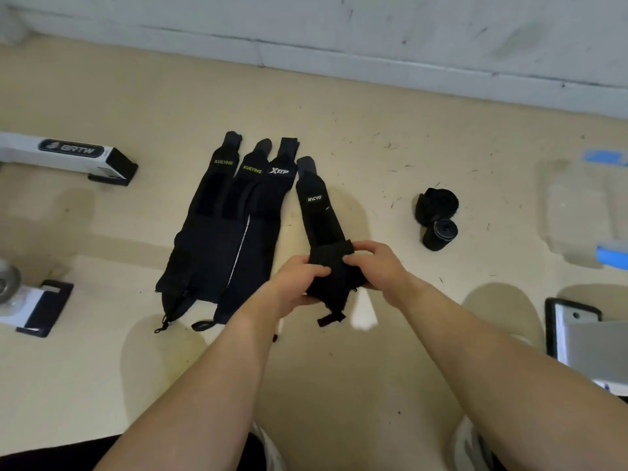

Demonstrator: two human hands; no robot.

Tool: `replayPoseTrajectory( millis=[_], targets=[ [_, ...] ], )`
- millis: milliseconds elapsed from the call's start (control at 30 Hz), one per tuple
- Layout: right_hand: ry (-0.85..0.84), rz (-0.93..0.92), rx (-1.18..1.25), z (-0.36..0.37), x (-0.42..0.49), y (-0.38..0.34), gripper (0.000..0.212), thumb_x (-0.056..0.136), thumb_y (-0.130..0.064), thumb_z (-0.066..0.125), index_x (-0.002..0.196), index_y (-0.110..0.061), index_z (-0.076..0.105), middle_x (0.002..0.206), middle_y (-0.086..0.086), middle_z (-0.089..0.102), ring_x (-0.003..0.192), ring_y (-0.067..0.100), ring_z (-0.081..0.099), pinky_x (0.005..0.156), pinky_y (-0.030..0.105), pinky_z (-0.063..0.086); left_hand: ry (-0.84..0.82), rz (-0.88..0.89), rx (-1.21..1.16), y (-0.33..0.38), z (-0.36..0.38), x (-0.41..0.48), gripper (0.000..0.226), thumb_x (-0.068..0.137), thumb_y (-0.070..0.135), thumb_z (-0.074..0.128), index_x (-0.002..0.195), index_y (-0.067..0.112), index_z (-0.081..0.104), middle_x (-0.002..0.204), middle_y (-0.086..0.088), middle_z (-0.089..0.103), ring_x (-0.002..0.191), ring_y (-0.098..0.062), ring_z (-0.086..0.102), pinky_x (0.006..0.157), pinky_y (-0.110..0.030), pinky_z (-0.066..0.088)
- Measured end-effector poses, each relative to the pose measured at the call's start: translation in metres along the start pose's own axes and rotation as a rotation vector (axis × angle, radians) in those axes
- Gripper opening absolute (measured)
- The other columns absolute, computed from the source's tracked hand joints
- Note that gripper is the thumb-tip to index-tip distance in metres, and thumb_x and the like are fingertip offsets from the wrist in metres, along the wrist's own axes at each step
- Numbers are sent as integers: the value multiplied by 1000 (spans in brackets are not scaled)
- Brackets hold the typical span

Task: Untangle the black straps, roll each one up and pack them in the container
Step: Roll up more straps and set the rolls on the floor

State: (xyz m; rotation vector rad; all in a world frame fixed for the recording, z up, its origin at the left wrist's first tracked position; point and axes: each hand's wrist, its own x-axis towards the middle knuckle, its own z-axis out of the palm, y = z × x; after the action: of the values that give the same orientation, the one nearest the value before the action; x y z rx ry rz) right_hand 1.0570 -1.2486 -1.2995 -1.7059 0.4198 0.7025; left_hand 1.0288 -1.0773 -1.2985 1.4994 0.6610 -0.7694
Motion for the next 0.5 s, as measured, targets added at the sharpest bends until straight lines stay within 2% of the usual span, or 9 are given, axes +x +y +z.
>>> replayPoseTrajectory(
  millis=[67, 167, 267, 367, 433, 500],
  targets=[
    [-25, 9, -4, -7, -10, -15, 30, 97, -11, 64, 126, -16, 61, 106, 8, 71, 90, 18, 70, 60, 23, 56, 14, 21, -52, 15, 3, -12, 27, 102, 10, 58, 129, 10, 60, 120, -14, 71, 111, -30, 69, 85, -43, 62],
    [3, -26, -34, -20, -25, -38, 36, 94, -11, 69, 127, -19, 57, 110, 12, 68, 94, 23, 69, 65, 29, 59, 39, 82, -37, 38, 8, -32, 33, 100, 11, 63, 132, 5, 59, 120, -14, 71, 107, -29, 70, 76, -39, 62],
    [47, -141, -157, -31, -43, -67, 18, 93, -11, 69, 107, -21, 63, 97, 10, 67, 85, 25, 66, 58, 28, 53, 114, 165, -146, 68, 13, -57, 46, 96, 3, 66, 137, 11, 48, 129, -16, 61, 108, -31, 66, 67, -38, 60],
    [70, -240, -211, -43, -66, -103, 7, 93, -13, 68, 89, -19, 68, 85, 5, 64, 76, 22, 58, 55, 26, 45, 97, 242, -178, 100, 16, -88, 31, 96, 1, 64, 125, 11, 60, 123, -18, 64, 107, -33, 67, 67, -39, 60],
    [71, -280, -215, -51, -87, -127, 7, 95, -13, 66, 89, -18, 69, 80, 2, 63, 70, 16, 56, 54, 22, 44, 73, 273, -142, 119, 17, -112, 22, 96, 4, 64, 117, 12, 68, 118, -16, 66, 106, -29, 66, 74, -39, 60],
    [57, -323, -231, -57, -111, -148, 9, 96, -13, 63, 95, -17, 71, 83, 2, 65, 69, 12, 57, 53, 18, 44, 59, 297, -98, 136, 19, -135, 20, 97, 5, 64, 114, 14, 69, 112, -13, 68, 99, -25, 67, 72, -35, 58]
  ],
)
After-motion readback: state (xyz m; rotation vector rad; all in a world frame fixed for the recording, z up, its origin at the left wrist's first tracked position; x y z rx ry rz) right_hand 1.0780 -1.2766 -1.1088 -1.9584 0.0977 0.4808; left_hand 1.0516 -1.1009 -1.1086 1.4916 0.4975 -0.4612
